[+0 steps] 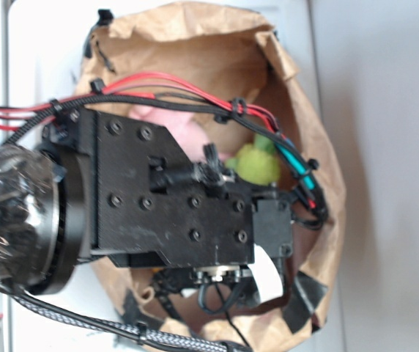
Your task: Grab the green block.
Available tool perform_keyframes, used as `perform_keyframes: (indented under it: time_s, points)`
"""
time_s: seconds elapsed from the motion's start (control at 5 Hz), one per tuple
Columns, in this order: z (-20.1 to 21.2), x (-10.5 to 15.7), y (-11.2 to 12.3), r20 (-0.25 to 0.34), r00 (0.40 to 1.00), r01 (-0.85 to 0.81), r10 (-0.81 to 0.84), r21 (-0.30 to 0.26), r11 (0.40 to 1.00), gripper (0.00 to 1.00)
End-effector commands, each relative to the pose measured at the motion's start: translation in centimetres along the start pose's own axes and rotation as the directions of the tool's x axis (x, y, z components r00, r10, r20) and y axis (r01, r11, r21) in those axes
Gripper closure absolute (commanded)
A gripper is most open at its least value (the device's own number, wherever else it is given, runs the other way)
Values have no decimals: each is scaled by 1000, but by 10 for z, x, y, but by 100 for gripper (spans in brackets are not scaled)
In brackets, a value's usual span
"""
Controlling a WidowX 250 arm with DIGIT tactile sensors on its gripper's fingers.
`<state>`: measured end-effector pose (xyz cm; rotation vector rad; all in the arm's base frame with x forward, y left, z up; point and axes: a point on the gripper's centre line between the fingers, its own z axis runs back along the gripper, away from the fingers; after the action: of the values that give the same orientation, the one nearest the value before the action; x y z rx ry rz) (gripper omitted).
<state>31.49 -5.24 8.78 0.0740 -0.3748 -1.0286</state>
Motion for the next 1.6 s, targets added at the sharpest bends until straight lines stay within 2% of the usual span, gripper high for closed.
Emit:
perform_keyframes:
  time_s: [0.0, 0.2, 0.4, 0.8, 1.2, 1.4]
  points:
    - [-5, 17, 14, 3, 1000, 1, -1, 44, 999, 0]
    - [-10, 20, 18, -7, 1000, -6, 6, 47, 999, 0]
    - [-14, 23, 17, -11, 1000, -7, 7, 24, 1000, 0]
    - [-11, 30, 1, 38, 999, 17, -16, -33, 999, 0]
    - [-22, 36, -7, 56, 998, 32, -30, -19, 999, 0]
    - [-28, 39, -11, 68, 998, 17, -15, -40, 999, 0]
